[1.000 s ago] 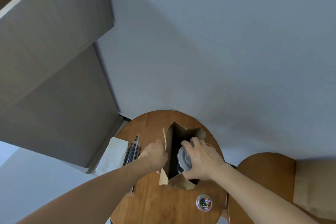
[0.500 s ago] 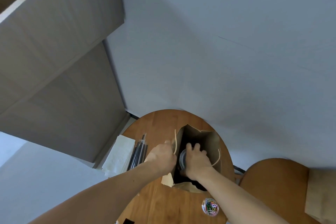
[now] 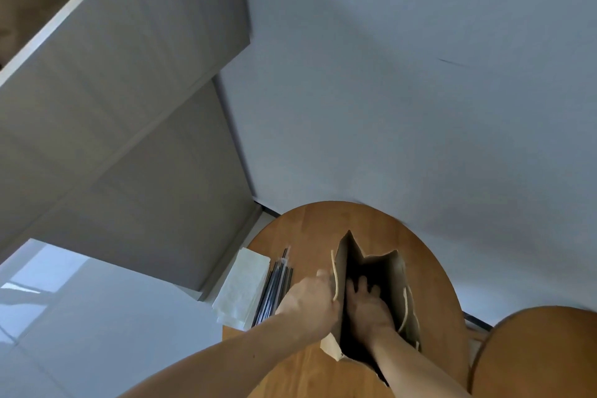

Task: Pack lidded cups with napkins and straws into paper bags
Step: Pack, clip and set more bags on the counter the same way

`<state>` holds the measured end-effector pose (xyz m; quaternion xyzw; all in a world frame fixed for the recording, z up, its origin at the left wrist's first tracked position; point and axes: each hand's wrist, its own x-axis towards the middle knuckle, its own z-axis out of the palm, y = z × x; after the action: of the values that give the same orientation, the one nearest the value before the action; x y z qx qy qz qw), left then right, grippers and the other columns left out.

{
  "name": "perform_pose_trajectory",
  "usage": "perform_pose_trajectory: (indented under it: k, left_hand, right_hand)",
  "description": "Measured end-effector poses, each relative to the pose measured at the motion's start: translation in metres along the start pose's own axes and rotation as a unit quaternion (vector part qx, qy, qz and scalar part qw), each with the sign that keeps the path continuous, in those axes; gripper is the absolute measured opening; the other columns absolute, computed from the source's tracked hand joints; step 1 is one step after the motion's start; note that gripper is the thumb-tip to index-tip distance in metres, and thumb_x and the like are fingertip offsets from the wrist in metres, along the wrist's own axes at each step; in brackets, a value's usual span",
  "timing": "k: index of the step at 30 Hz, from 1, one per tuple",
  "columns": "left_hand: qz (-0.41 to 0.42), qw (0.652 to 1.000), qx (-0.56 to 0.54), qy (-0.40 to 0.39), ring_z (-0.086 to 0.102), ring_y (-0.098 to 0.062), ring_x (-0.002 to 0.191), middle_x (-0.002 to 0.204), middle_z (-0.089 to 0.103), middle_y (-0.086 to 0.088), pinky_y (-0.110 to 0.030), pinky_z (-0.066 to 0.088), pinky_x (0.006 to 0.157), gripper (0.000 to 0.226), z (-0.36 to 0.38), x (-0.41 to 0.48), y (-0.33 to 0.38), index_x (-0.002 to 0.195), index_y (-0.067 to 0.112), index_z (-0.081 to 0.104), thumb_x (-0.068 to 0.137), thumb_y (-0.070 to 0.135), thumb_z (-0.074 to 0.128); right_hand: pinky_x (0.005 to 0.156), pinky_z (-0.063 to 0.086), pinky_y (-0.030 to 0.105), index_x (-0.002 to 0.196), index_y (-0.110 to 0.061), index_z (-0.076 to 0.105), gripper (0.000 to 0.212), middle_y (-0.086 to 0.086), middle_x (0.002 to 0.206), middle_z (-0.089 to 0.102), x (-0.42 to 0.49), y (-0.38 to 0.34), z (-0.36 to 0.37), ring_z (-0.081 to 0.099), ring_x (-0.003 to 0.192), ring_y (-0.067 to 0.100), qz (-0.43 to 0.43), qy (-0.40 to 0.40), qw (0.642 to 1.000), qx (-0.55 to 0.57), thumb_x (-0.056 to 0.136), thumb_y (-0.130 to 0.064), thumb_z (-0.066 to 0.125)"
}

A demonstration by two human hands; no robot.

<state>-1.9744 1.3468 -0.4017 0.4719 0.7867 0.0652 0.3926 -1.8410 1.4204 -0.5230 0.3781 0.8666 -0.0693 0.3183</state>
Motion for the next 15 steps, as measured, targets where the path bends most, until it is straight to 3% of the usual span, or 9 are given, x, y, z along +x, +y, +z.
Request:
perform_pose_trajectory:
  k: [5, 9, 11, 15]
  left_hand:
    - [0.023, 0.999, 0.039, -0.001, 0.068, -0.023, 0.094, 0.109, 0.065, -0.007, -0.038, 0.059, 0.083, 0.029, -0.01, 0.004, 0.01, 0.126, 0.013, 0.046, 0.1, 0.027, 0.048]
    - [0.041, 0.997, 0.062, 0.009, 0.067, -0.024, 0.097, 0.112, 0.064, -0.006, -0.038, 0.059, 0.085, 0.032, -0.013, 0.006, 0.015, 0.128, 0.015, 0.046, 0.1, 0.029, 0.047]
    - [0.042, 0.997, 0.069, 0.008, 0.067, -0.022, 0.093, 0.108, 0.064, -0.005, -0.037, 0.059, 0.084, 0.031, -0.013, 0.006, 0.017, 0.125, 0.016, 0.047, 0.099, 0.032, 0.047]
    - [0.056, 0.997, 0.052, -0.034, 0.066, -0.019, 0.083, 0.096, 0.065, -0.001, -0.037, 0.06, 0.079, 0.031, -0.017, 0.004, 0.015, 0.115, 0.021, 0.054, 0.092, 0.041, 0.054]
  right_hand:
    - [0.105, 0.037, 0.049, 0.152, -0.014, 0.007, 0.071, 0.023, 0.15, 0.022, -0.009, 0.005, -0.015, 0.038, 0.132, 0.039, 0.001, -0.037, 0.999, 0.029, 0.094, -0.03, 0.046]
    - [0.104, 0.042, 0.043, 0.151, -0.017, 0.018, 0.073, 0.017, 0.147, 0.029, -0.035, 0.009, -0.044, 0.044, 0.127, 0.035, 0.039, -0.088, 0.987, 0.126, 0.092, -0.031, 0.059]
    - [0.101, 0.045, 0.038, 0.145, -0.016, 0.033, 0.064, 0.013, 0.141, 0.039, -0.053, 0.016, -0.061, 0.047, 0.121, 0.03, 0.022, -0.069, 0.985, 0.158, 0.089, -0.023, 0.062]
    - [0.083, 0.047, 0.023, 0.136, -0.023, 0.048, 0.045, -0.001, 0.132, 0.055, -0.087, 0.041, -0.109, 0.06, 0.112, 0.02, -0.012, 0.043, 0.967, 0.25, 0.093, -0.033, 0.057]
